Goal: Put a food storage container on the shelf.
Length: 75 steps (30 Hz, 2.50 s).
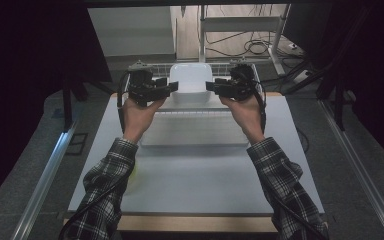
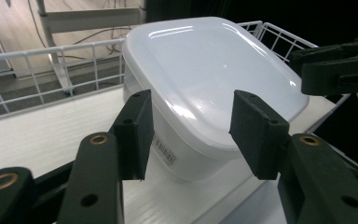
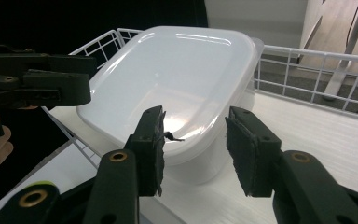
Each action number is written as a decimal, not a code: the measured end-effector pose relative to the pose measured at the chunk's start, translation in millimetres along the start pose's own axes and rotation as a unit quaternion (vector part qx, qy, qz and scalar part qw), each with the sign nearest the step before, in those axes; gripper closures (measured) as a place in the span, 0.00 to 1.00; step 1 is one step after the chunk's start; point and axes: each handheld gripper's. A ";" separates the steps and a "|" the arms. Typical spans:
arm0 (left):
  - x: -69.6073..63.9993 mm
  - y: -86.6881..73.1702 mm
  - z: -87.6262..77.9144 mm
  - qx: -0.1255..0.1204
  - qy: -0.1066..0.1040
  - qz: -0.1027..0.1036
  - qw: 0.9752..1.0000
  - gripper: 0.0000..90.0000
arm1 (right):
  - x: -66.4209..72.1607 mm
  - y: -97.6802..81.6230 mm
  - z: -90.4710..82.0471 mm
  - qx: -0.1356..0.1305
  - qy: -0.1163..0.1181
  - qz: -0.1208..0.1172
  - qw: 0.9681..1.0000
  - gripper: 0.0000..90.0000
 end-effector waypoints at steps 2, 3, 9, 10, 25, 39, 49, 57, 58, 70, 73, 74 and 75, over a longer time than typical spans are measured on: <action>0.1 0.6 0.8 -0.001 0.003 0.002 1.000 0.55 | 0.1 0.3 0.3 0.000 0.000 0.002 1.000 0.63; 0.2 1.3 1.5 -0.001 0.007 0.002 1.000 0.54 | 0.2 0.6 0.6 -0.001 0.000 0.002 1.000 0.63; 1.4 4.3 6.2 -0.003 0.024 0.011 1.000 0.54 | 1.3 2.3 1.8 -0.002 -0.003 0.000 1.000 0.62; 1.5 4.6 6.7 -0.002 0.026 0.010 1.000 0.54 | 1.3 2.3 1.8 -0.002 -0.003 0.000 1.000 0.62; -11.1 1.0 -8.0 -0.012 0.000 0.035 0.999 0.37 | 1.6 -7.1 -13.3 -0.029 0.017 -0.014 0.999 0.43; -26.4 -33.5 -21.3 0.007 -0.059 0.072 0.996 0.15 | 12.1 -37.3 -24.8 -0.013 0.046 -0.040 0.998 0.29; -39.2 -61.6 -34.6 0.022 -0.086 0.077 0.993 0.08 | 25.7 -67.0 -34.0 -0.001 0.070 -0.062 0.996 0.19; -53.1 -88.4 -43.2 0.027 -0.092 0.106 0.990 0.04 | 30.8 -85.8 -41.4 0.008 0.081 -0.070 0.994 0.13; -54.2 -91.7 -44.4 0.028 -0.091 0.110 0.989 0.04 | 31.5 -88.8 -42.5 0.009 0.082 -0.069 0.994 0.12; -59.3 -133.8 -56.1 0.030 -0.084 0.139 0.986 0.06 | 33.3 -122.2 -55.1 0.018 0.087 -0.083 0.993 0.05; -60.7 -144.8 -57.5 0.029 -0.090 0.133 0.987 0.06 | 33.2 -131.0 -57.3 0.024 0.080 -0.096 0.992 0.03; -61.3 -148.2 -58.0 0.029 -0.089 0.132 0.987 0.06 | 32.9 -134.1 -57.8 0.026 0.078 -0.100 0.992 0.03; -61.2 -152.1 -59.1 0.031 -0.088 0.135 0.986 0.06 | 32.3 -137.4 -58.4 0.028 0.077 -0.101 0.991 0.03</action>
Point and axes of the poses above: each handheld gripper's, and its own axes: z roughly forward along the jaws, y roughly out of its top, x roughly to its left, and after that the axes turned 2 degrees about z, right-handed
